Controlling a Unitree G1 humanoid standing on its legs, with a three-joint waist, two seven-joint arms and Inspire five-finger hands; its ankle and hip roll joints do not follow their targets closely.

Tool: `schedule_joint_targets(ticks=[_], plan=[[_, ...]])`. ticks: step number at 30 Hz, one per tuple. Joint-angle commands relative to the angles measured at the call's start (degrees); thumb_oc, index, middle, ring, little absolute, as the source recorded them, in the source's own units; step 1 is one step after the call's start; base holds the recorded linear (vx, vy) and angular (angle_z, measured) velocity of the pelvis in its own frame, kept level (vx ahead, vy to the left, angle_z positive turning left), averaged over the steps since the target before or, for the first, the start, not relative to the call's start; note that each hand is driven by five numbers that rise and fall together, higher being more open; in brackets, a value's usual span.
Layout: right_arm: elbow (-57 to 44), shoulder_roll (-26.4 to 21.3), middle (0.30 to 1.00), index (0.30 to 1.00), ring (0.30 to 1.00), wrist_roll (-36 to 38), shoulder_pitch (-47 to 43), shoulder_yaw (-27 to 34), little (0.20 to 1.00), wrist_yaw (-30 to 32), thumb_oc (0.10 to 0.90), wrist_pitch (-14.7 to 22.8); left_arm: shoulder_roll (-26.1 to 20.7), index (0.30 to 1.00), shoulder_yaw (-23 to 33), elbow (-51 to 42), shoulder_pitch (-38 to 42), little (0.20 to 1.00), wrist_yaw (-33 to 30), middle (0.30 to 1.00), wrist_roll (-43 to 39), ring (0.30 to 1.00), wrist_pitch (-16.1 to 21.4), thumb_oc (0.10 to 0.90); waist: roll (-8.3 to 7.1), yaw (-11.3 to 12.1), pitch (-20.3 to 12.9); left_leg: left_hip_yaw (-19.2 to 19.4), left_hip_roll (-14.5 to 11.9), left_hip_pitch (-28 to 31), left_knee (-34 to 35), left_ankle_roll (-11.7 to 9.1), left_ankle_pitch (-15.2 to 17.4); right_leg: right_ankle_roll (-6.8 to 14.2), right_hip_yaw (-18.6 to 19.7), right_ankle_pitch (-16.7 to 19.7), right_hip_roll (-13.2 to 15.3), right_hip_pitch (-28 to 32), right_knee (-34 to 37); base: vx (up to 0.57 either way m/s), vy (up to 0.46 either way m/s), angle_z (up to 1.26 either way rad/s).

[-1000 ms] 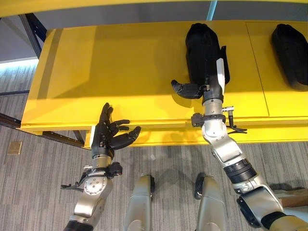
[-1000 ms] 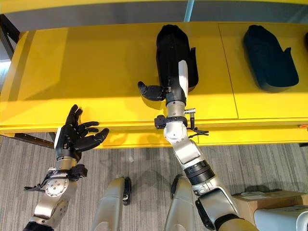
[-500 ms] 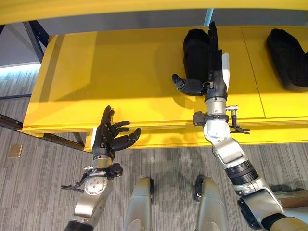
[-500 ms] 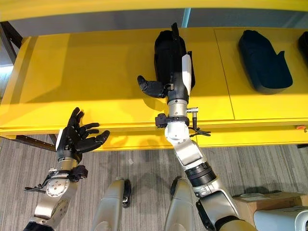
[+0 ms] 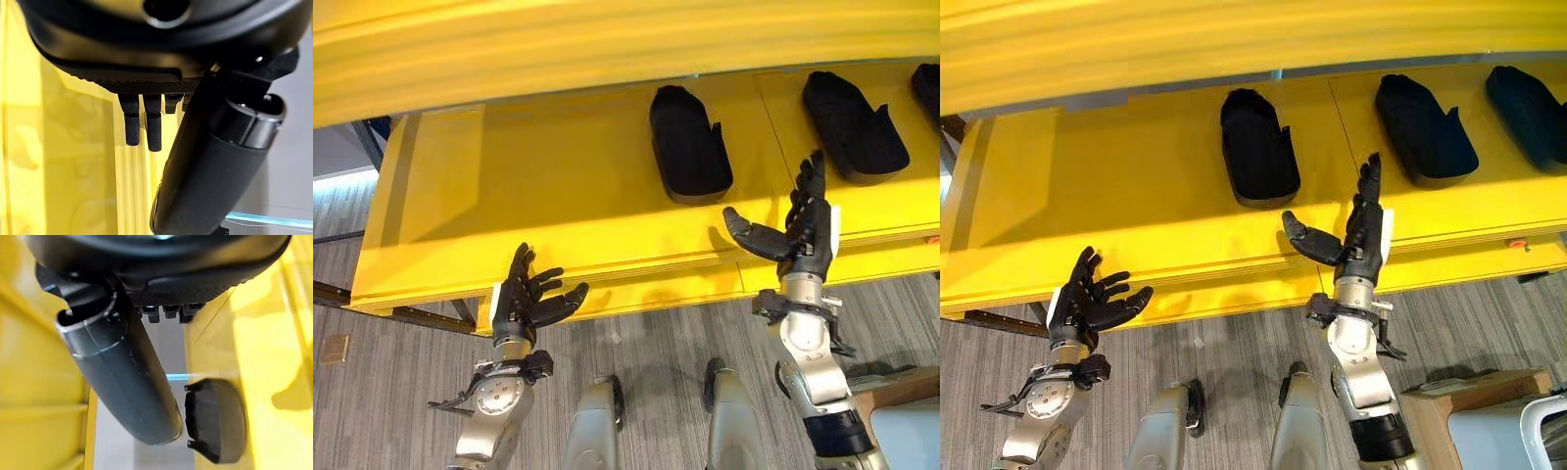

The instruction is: Move parts from the plastic box to the shelf.

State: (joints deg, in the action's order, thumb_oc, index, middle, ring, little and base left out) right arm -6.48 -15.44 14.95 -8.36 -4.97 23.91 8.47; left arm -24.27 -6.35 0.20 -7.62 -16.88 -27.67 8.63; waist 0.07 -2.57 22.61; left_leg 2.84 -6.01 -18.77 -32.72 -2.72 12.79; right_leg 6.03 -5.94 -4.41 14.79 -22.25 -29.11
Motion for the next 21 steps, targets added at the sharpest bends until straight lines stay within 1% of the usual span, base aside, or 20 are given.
schedule_joint_targets(ticks=[1,2,3,6,7,8,9,11,12,13,15,17,18,19,20,21], plan=[[-8.99,-2.12,1.000,1.000,1.000,3.97,-2.77,2.12,1.000,-5.49,0.900,9.35,2.08,1.000,-1.82,-1.48,-0.60,1.000,4.78,1.000,-1.53,1.000,2.38,0.900,0.59,-2.26,-6.89,-1.66,-3.91,5.01,13.07,-1.04,-6.51,-0.56,-0.40,-4.08,-2.15,5.72,5.18,0.09,-0.031,-0.13],[-9.06,-2.13,1.000,1.000,1.000,4.00,-2.66,2.12,1.000,-5.53,0.900,9.33,2.09,1.000,-1.83,-1.50,-0.68,1.000,4.80,1.000,-1.54,1.000,2.38,0.900,0.59,-2.19,-6.85,-1.53,-3.94,5.42,13.55,-1.06,-6.72,-0.57,-0.37,-3.93,-2.20,5.99,5.48,0.10,-0.039,-0.20],[-9.01,-2.42,1.000,1.000,1.000,4.83,0.18,2.68,1.000,-7.61,0.900,9.81,2.89,1.000,-0.68,-1.40,-1.88,1.000,5.53,1.000,-1.92,1.000,2.76,0.900,0.78,-2.60,-7.99,-0.76,-4.53,7.60,17.47,-1.30,-8.33,-0.24,-0.30,-2.98,-2.84,7.02,8.11,0.08,-0.031,-0.29],[-8.92,-3.41,1.000,1.000,1.000,6.83,4.86,4.58,1.000,-11.51,0.900,10.35,4.03,1.000,1.05,-1.26,-3.75,1.000,7.19,1.000,-2.35,1.000,3.27,0.900,1.22,-3.03,-9.75,0.00,-5.33,10.64,22.39,-1.63,-10.48,0.13,-0.16,-1.84,-3.82,8.78,11.73,0.10,-0.049,-0.18],[-6.97,-4.05,1.000,1.000,1.000,8.50,9.85,5.76,1.000,-14.79,0.900,9.52,5.04,1.000,1.89,-0.38,-4.94,1.000,8.17,1.000,-2.39,1.000,3.40,0.900,1.82,-3.46,-11.62,0.70,-6.67,13.25,27.26,-2.54,-13.31,0.30,-0.37,-1.18,-4.93,10.72,15.13,0.10,-0.067,-0.22],[-6.98,-4.08,1.000,1.000,1.000,8.51,9.91,5.76,1.000,-14.81,0.900,9.52,5.07,1.000,1.87,-0.38,-4.99,1.000,8.18,1.000,-2.39,1.000,3.41,0.900,1.89,-3.44,-11.63,0.75,-6.73,13.48,27.59,-2.57,-13.48,0.27,-0.39,-1.10,-5.01,10.87,15.33,0.10,-0.105,-0.17],[-5.29,-3.69,1.000,1.000,1.000,10.54,12.13,5.74,1.000,-16.12,0.900,9.00,5.70,1.000,2.66,-0.21,-5.92,1.000,8.64,1.000,-2.69,1.000,3.38,0.900,2.28,-3.55,-12.97,1.16,-7.90,14.93,30.70,-3.35,-15.88,-0.01,-0.54,-0.80,-5.99,12.15,17.35,0.04,-0.085,-0.04],[-3.72,-3.87,1.000,1.000,1.000,11.48,14.25,5.73,1.000,-17.79,0.900,8.32,6.18,1.000,3.39,-0.15,-6.81,1.000,9.09,1.000,-2.77,1.000,3.33,0.900,2.65,-3.55,-13.98,1.19,-9.03,15.95,33.17,-3.98,-18.22,-0.30,-0.46,-0.71,-7.16,13.08,18.99,0.02,-0.132,-0.09],[-2.40,-3.28,1.000,1.000,1.000,13.30,15.75,5.52,1.000,-18.74,0.900,8.11,6.76,1.000,3.98,-0.01,-7.23,1.000,9.29,1.000,-2.68,1.000,3.32,0.900,3.21,-3.48,-14.61,1.03,-10.39,16.23,34.69,-4.80,-21.70,-1.05,-0.17,-0.85,-8.63,13.65,19.92,-0.01,-0.115,-0.16],[-2.39,-3.30,1.000,1.000,1.000,13.34,15.79,5.52,1.000,-18.78,0.900,8.12,6.76,1.000,3.97,-0.02,-7.27,1.000,9.29,1.000,-2.67,1.000,3.32,0.900,3.26,-3.47,-14.67,1.03,-10.45,16.25,34.80,-4.84,-21.77,-1.09,-0.19,-0.83,-8.69,13.65,19.96,-0.02,-0.114,-0.19],[-1.63,-3.10,1.000,1.000,1.000,14.40,17.16,5.50,1.000,-19.67,0.900,7.74,7.23,1.000,3.89,0.41,-7.55,1.000,9.76,1.000,-2.62,1.000,3.14,0.900,3.62,-3.49,-15.15,0.92,-11.71,16.54,36.14,-5.40,-24.44,-1.79,-0.12,-1.07,-10.07,14.31,20.86,-0.01,-0.112,-0.11],[-1.14,-2.90,1.000,1.000,1.000,14.93,18.57,5.85,1.000,-20.52,0.900,7.66,7.64,1.000,3.89,0.60,-7.92,1.000,10.24,1.000,-2.33,1.000,3.20,0.900,3.97,-3.50,-15.29,0.48,-12.67,16.15,35.68,-5.90,-27.20,-2.86,0.12,-1.18,-11.50,15.23,22.14,-0.03,-0.150,-0.09],[-0.94,-2.87,1.000,1.000,1.000,15.52,19.00,5.73,1.000,-20.94,0.900,7.45,7.80,1.000,3.83,0.71,-8.05,1.000,10.52,1.000,-2.24,1.000,3.11,0.900,3.88,-3.48,-15.24,0.25,-12.97,15.81,34.98,-5.95,-28.06,-3.35,0.11,-0.95,-12.09,15.81,23.23,-0.05,-0.233,-0.11],[-0.01,-2.56,1.000,1.000,1.000,16.97,19.60,5.45,1.000,-21.18,0.900,7.33,8.05,1.000,3.81,0.89,-7.92,1.000,10.49,1.000,-2.03,1.000,3.01,0.900,3.46,-3.29,-15.07,-0.49,-12.96,14.72,33.13,-5.66,-29.24,-4.08,-0.01,-0.04,-12.75,16.99,25.82,-0.05,-0.226,-0.09],[0.08,-2.52,1.000,1.000,1.000,16.91,19.57,5.51,1.000,-21.09,0.900,7.27,8.11,1.000,3.68,0.98,-7.71,1.000,10.52,1.000,-1.96,1.000,2.95,0.900,3.23,-3.14,-14.99,-0.63,-12.81,14.29,32.52,-5.47,-29.88,-4.22,-0.11,0.17,-12.74,17.35,26.39,-0.05,-0.232,-0.01],[0.37,-2.42,1.000,1.000,1.000,16.72,19.42,5.55,1.000,-20.78,0.900,7.44,8.19,1.000,3.50,1.38,-7.11,1.000,10.49,1.000,-1.82,1.000,2.94,0.900,2.64,-3.34,-14.87,0.39,-12.30,13.50,31.26,-4.99,-29.10,-4.33,-0.68,0.35,-12.57,17.88,27.22,-0.03,-0.130,0.00]])
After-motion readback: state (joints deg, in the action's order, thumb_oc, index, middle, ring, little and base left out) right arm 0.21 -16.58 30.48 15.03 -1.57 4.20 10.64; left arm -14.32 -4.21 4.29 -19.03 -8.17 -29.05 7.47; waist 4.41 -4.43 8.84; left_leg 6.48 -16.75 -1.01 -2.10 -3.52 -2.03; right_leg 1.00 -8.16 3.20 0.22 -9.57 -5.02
